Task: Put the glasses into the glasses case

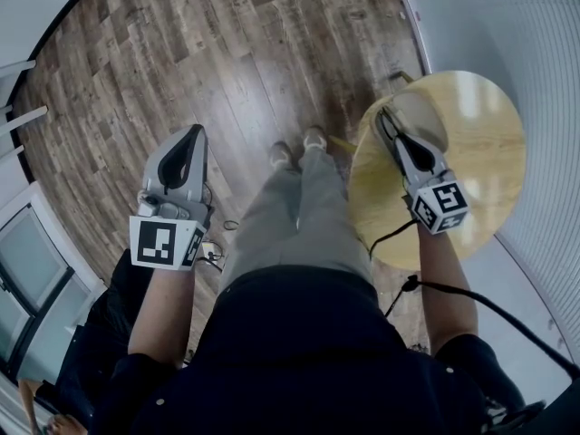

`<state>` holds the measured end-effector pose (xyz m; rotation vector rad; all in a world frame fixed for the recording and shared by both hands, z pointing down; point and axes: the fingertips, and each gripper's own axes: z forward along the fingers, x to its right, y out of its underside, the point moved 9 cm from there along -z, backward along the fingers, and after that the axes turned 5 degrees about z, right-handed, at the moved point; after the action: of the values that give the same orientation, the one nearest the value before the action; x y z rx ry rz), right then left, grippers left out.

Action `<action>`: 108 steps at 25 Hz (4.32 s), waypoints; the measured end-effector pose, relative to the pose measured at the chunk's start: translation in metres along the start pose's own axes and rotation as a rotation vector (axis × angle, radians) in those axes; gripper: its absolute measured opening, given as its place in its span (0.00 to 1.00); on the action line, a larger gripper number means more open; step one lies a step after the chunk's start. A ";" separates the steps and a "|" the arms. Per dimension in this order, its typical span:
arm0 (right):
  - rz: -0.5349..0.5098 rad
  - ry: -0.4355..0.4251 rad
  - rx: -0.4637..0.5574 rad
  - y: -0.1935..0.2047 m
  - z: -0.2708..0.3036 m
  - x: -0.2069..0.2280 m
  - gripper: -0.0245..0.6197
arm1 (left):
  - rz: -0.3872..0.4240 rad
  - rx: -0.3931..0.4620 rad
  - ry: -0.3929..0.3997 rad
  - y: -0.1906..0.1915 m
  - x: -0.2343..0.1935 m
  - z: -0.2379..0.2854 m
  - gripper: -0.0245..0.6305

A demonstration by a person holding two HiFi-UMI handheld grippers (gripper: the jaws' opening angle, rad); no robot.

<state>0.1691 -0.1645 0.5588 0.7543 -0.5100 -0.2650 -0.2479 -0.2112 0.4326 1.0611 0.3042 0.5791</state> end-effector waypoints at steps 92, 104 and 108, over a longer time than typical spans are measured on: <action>0.020 0.156 0.584 -0.114 -0.203 -0.138 0.05 | 0.171 0.483 -0.002 -0.185 0.011 -0.153 0.04; 0.035 0.148 0.604 -0.129 -0.200 -0.113 0.05 | 0.184 0.475 -0.022 -0.199 0.009 -0.143 0.04; 0.037 0.143 0.602 -0.132 -0.199 -0.119 0.05 | 0.202 0.471 -0.012 -0.206 0.005 -0.147 0.04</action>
<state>0.1672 -0.0933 0.3014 1.3370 -0.4697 -0.0153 -0.2560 -0.1747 0.1825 1.5620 0.3336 0.6994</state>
